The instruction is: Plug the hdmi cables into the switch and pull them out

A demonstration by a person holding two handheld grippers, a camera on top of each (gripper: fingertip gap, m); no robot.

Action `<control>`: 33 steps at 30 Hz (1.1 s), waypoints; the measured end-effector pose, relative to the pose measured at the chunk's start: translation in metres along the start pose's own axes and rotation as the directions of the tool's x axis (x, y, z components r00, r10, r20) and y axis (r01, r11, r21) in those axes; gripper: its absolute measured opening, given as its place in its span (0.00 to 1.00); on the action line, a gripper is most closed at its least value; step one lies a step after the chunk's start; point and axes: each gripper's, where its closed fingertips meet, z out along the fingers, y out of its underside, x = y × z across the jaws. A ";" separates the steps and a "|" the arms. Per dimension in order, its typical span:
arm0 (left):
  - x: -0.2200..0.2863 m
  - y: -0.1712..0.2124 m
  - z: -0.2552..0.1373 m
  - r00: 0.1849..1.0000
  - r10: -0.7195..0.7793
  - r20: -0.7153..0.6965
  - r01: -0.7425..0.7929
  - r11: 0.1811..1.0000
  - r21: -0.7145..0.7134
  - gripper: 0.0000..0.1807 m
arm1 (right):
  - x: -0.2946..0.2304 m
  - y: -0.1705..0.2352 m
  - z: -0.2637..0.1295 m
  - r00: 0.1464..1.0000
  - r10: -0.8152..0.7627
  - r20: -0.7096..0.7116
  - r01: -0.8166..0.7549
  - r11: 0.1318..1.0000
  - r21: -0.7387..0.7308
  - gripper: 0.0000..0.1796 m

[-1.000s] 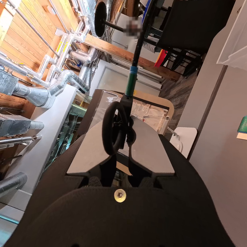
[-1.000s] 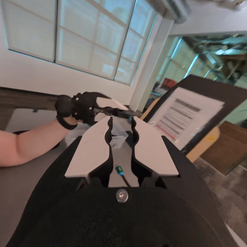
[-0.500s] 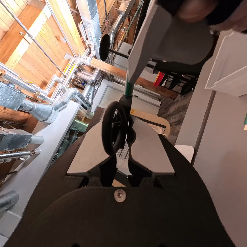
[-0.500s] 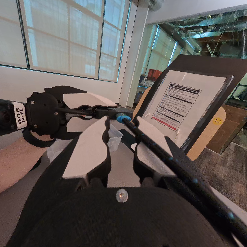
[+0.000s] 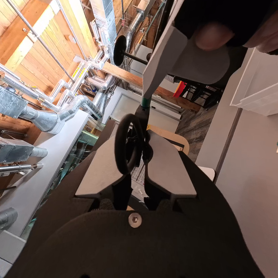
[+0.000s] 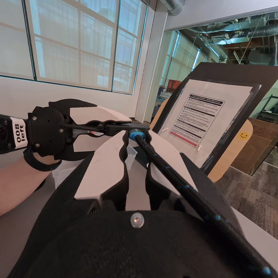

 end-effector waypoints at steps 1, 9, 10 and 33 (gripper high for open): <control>-0.001 -0.001 0.000 1.000 -0.012 0.003 0.012 1.000 -0.001 0.11 | 0.000 -0.001 -0.001 1.000 0.004 0.001 -0.004 1.000 0.002 0.12; -0.004 0.000 0.002 0.998 -0.059 0.021 0.060 0.997 -0.042 0.11 | -0.002 -0.008 -0.002 0.991 -0.101 -0.087 0.102 0.995 0.014 0.13; -0.005 0.000 0.002 0.998 -0.056 0.025 0.057 0.998 -0.039 0.11 | -0.003 -0.008 -0.002 0.990 -0.108 -0.090 0.109 0.994 0.008 0.13; 0.006 0.009 0.009 0.995 -0.093 -0.026 0.089 0.987 -0.135 0.10 | 0.004 0.002 -0.004 0.990 -0.119 -0.073 0.112 0.989 -0.096 0.12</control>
